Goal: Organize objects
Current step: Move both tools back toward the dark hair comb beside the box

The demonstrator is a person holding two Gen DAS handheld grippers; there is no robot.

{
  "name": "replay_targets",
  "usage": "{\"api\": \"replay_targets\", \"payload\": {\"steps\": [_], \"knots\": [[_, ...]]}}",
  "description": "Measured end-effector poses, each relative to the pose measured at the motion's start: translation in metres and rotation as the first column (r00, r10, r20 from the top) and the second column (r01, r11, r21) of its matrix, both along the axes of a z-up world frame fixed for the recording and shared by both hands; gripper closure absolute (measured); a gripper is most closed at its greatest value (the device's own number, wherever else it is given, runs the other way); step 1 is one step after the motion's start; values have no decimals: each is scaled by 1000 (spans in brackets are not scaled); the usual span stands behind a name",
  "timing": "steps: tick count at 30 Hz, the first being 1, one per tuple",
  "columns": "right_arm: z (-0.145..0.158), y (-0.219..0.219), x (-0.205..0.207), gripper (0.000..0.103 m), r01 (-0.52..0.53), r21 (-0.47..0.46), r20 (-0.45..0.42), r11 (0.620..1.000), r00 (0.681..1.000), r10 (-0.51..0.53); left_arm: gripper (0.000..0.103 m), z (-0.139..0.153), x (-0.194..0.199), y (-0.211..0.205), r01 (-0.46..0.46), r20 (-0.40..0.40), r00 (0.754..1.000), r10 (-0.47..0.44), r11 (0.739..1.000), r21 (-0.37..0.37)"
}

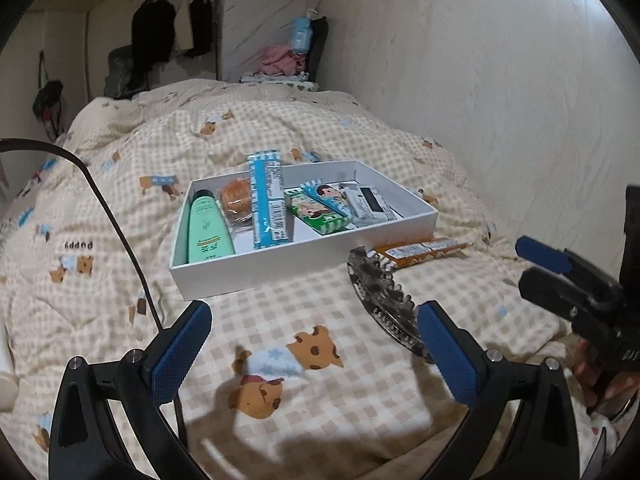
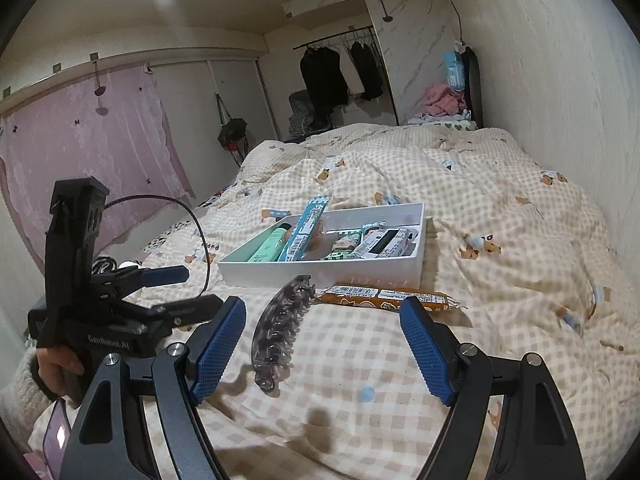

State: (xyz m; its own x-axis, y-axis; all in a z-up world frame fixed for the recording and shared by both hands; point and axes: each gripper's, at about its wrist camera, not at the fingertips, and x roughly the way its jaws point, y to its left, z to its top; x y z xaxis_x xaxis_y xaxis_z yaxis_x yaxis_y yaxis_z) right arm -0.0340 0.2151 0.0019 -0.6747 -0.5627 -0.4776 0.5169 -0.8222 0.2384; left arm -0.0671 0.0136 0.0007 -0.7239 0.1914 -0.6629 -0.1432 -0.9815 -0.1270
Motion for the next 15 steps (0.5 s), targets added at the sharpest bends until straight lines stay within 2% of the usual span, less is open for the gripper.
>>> {"api": "replay_targets", "payload": {"steps": [4,8,10,12,14,15], "knots": [[-2,3,-3,22,2,-20,14,1000,1000,-1,0,-2,-4,-7,-6,32,999,4,999,45],[-6,14,-8,22,25,-67,41,997,999,-22,0,6,-15,-1,49,91,994,-53,998,42],[-7,20,-10,22,37,-93,54,995,998,-32,0,14,-23,3,81,150,985,-87,995,50],[-8,25,-11,22,48,-115,62,992,997,-41,0,20,-31,5,96,225,967,-121,988,120],[-8,29,-12,22,53,-134,70,990,997,-44,0,26,-36,9,109,265,952,-151,980,167],[-8,30,-12,22,55,-141,75,989,996,-45,0,29,-37,15,120,274,948,-162,979,165]]}}
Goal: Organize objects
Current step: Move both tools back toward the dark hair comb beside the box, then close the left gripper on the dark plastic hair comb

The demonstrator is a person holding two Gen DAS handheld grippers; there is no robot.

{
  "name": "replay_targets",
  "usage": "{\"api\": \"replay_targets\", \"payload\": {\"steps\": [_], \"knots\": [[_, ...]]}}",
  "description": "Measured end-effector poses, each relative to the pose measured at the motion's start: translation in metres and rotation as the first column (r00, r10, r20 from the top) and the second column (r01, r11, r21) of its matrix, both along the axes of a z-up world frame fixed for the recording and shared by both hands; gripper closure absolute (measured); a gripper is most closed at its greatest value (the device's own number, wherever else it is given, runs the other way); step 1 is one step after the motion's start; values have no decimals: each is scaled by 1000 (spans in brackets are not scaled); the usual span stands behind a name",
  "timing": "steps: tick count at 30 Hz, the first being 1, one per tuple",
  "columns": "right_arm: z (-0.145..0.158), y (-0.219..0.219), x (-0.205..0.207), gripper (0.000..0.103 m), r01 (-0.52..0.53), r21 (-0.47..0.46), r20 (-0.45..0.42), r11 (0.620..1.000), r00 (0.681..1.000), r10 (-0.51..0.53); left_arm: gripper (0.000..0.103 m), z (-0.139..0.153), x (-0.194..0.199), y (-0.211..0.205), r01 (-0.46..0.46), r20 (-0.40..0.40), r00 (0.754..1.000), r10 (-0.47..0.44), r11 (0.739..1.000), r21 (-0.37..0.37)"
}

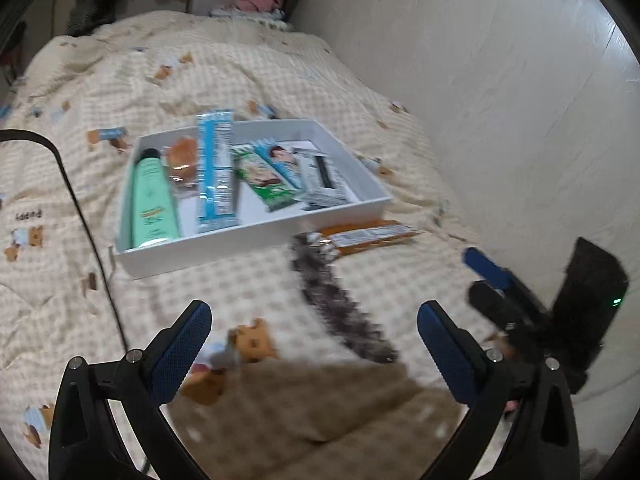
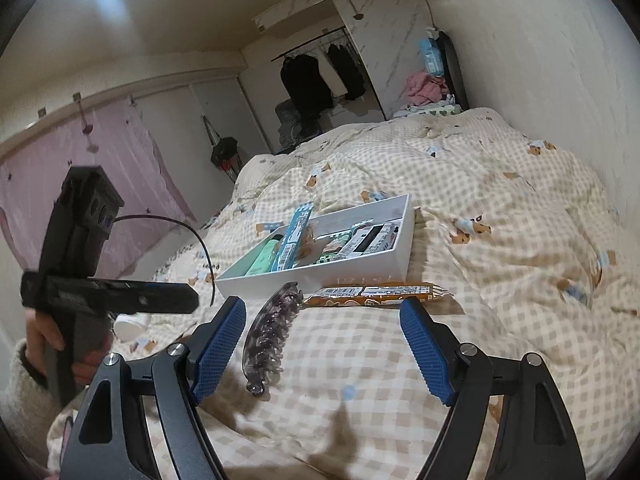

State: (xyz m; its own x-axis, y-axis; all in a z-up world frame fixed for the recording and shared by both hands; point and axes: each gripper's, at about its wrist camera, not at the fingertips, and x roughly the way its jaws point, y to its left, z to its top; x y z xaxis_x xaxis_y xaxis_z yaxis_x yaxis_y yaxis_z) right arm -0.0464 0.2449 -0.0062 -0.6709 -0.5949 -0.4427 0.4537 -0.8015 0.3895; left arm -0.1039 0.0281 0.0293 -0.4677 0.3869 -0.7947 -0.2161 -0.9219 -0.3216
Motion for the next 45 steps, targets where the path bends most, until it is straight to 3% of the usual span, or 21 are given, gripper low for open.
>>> {"api": "replay_targets", "payload": {"steps": [3,8,10,12,14,16,17,19,23,27,29,31,36,38,40,42,44,45], "knots": [[-1,3,-2,22,1,-14,7,1000,1000,-1,1,4,-4,19,47,25,999,-46,998,-36],[-1,4,-1,22,1,-21,6,1000,1000,-1,31,3,-5,36,33,-4,999,-34,996,-80],[-1,4,-1,22,0,-23,7,1000,1000,0,36,-1,-7,43,50,26,999,-48,995,-88],[-1,5,-1,22,0,-27,7,1000,1000,0,37,-9,-12,45,63,78,995,-58,995,-74],[-1,5,0,22,1,-31,7,1000,1000,0,37,-20,-18,44,57,162,985,-54,998,-15],[-1,6,-1,22,1,-32,7,999,1000,-1,37,-32,-26,32,-21,265,964,-5,995,97],[-1,6,-1,22,2,-32,8,1000,1000,-1,37,-35,-28,27,-58,292,956,21,991,119],[-1,6,-1,22,2,-31,11,1000,1000,-2,37,-38,-30,23,-99,318,946,60,989,107],[-3,7,-2,22,4,-35,19,999,1000,-4,37,-34,-27,23,-97,293,952,82,995,37],[-2,7,-2,22,4,-34,17,999,1000,-3,39,-35,-30,32,-88,289,954,74,996,33],[-3,8,-2,22,5,-36,18,999,1000,-4,65,-37,-33,31,-103,286,955,82,993,59],[-2,7,-2,22,4,-36,20,999,1000,-3,75,-41,-36,31,-95,290,954,77,994,49],[-3,7,-2,22,4,-42,27,999,1000,-3,75,-48,-43,26,-117,314,945,92,991,60],[-4,8,-3,22,3,-39,28,999,1000,-2,60,-49,-45,23,-156,327,936,130,986,54],[-3,8,-3,22,4,-41,26,999,1000,-3,56,-54,-49,21,-183,334,930,156,982,51],[-4,8,-3,22,4,-41,27,999,1000,-3,56,-57,-51,23,-171,330,933,146,984,49],[-4,8,-3,22,4,-43,28,999,1000,-3,70,-53,-50,21,-162,310,941,137,985,58],[-3,9,-2,22,4,-45,28,999,1000,-3,70,-47,-48,18,-169,290,946,144,984,63]]}}
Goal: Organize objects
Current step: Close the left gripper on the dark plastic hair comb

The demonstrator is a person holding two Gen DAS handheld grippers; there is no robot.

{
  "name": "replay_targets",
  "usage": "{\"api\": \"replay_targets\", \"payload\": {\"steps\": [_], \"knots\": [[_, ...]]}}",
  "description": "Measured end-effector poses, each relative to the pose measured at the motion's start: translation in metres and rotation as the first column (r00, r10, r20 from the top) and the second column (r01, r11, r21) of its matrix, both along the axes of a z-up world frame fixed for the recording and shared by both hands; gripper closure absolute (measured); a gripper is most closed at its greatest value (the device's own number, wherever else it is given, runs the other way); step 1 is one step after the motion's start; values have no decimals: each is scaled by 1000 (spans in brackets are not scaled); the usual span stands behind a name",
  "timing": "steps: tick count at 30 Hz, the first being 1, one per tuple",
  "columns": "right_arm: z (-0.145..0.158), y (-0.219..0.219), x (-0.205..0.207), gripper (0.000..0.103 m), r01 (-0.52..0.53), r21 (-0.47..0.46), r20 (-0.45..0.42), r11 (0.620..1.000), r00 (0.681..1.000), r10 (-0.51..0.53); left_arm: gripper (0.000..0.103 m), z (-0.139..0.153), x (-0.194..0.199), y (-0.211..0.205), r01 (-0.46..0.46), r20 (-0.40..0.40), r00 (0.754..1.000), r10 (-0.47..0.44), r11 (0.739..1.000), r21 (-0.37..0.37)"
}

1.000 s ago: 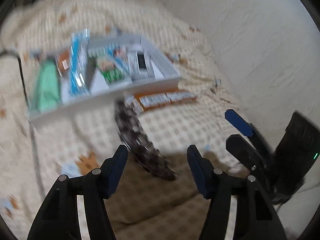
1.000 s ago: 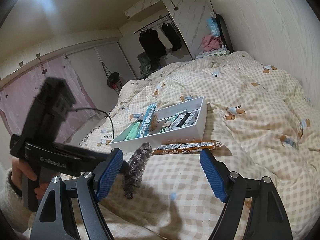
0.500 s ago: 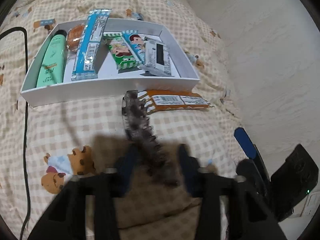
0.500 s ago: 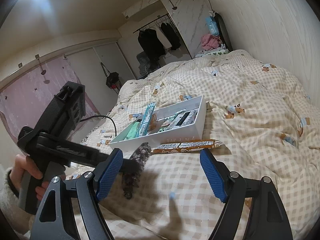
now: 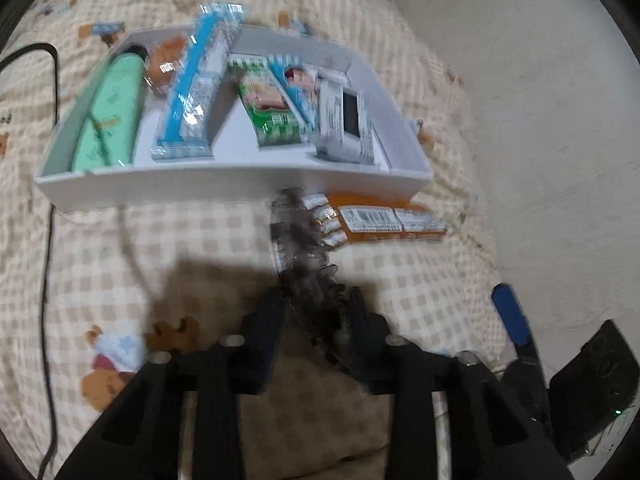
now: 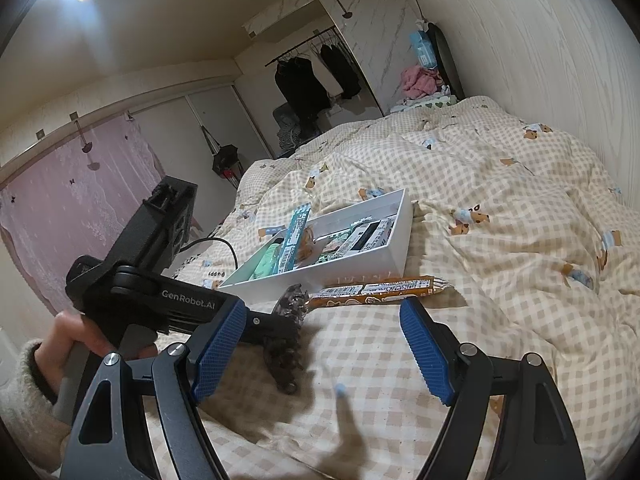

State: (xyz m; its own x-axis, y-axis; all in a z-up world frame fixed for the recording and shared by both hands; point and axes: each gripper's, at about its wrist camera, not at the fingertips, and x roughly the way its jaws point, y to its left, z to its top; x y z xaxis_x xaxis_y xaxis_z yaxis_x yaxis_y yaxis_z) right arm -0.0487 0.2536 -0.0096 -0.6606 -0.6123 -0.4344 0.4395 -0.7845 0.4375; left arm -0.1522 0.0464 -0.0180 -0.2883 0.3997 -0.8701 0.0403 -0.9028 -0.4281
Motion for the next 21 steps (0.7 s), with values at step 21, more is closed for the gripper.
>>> {"api": "replay_targets", "payload": {"steps": [21], "knots": [[-2,1,-2,22,2,-8,18,1000,1000,-2,83,33,38,-74,105,-68,991,-118,979,-174]]}}
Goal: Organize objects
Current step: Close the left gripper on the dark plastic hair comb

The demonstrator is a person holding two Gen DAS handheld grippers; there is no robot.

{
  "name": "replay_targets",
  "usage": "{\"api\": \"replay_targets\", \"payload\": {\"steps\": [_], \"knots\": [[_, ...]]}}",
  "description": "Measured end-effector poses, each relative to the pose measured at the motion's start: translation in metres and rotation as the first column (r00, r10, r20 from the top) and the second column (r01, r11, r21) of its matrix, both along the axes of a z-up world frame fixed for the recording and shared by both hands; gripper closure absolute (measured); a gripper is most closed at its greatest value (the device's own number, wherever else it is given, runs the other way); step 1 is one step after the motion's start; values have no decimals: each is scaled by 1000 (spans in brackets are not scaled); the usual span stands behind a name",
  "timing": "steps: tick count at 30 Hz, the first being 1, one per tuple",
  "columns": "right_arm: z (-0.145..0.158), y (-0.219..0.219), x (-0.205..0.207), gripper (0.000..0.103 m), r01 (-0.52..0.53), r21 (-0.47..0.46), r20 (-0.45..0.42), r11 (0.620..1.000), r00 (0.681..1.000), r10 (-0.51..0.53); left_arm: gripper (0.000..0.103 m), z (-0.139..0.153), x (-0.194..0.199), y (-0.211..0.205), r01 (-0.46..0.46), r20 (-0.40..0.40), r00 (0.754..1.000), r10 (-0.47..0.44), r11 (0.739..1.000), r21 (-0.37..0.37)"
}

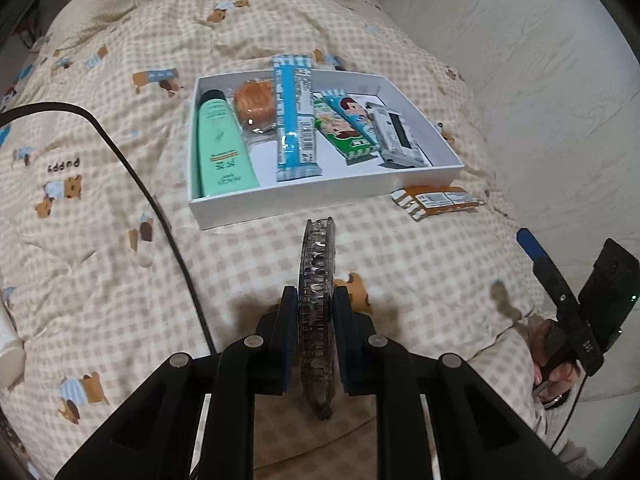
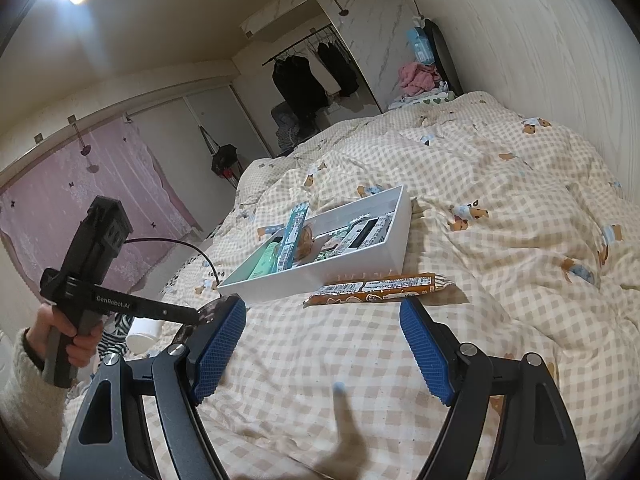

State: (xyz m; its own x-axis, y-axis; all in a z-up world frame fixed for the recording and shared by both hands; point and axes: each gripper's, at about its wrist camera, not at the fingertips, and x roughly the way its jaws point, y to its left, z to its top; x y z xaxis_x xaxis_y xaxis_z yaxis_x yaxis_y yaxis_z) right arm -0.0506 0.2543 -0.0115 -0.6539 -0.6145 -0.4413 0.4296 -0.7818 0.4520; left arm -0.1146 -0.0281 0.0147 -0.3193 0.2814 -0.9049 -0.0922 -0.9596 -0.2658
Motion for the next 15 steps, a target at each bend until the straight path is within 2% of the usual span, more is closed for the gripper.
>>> {"api": "replay_targets", "payload": {"steps": [4,6,8,11,15], "knots": [[0,0,-1,22,0,1,1,1000,1000,0,82,5,5,4,18,-14,1000,-18,999,-30],[0,0,-1,22,-1,0,2,1000,1000,1,72,7,7,7,28,-23,999,-30,998,-50],[0,0,-1,22,0,0,1,1000,1000,0,55,8,11,8,25,-40,999,-29,996,-84],[0,0,-1,22,-1,0,2,1000,1000,1,51,8,16,13,41,-65,997,-49,991,-129],[0,0,-1,22,0,1,1,1000,1000,0,50,-1,16,17,53,-55,996,-64,982,-181]]}}
